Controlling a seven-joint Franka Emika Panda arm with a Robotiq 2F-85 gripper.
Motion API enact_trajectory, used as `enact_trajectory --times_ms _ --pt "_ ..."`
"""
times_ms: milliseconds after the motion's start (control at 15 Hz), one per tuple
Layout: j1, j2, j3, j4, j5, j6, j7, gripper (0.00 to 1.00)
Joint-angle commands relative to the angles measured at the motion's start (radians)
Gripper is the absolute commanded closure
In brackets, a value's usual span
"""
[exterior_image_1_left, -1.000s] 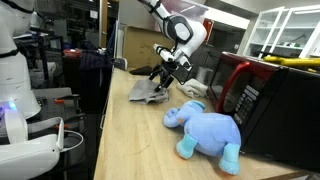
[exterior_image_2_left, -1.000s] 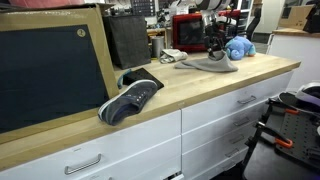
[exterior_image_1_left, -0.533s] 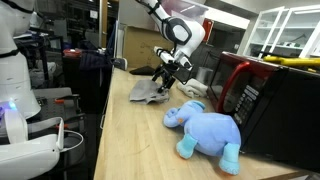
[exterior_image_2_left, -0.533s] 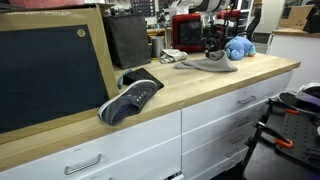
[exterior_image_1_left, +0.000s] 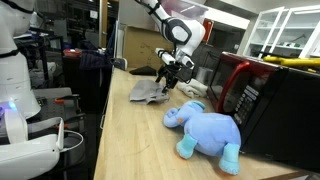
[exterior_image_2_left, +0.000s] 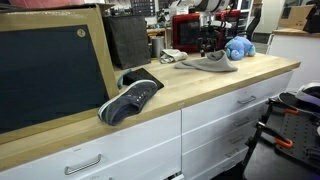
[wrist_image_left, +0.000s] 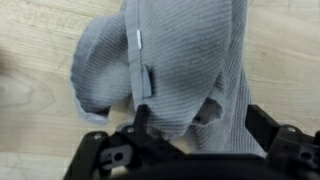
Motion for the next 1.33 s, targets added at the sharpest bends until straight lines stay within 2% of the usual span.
enact_trajectory --times_ms 0,467,1067,1133,1200,1267 --pt "-0.001 0.000 0.000 -0.004 0.006 0.040 0.038 0.00" --pt "-0.062 0.046 -0.026 0.035 -0.006 0.018 0.014 0.00" --pt "-0.066 0.057 -0.020 0.088 0.003 -0.155 0.051 0.00" --pt "-0.066 0.057 -0.020 0.095 0.005 -0.168 0.052 0.25" --pt "-0.066 0.059 -0.019 0.102 0.006 -0.180 0.052 0.26" --pt "-0.066 0.060 -0.019 0.107 0.006 -0.189 0.053 0.32"
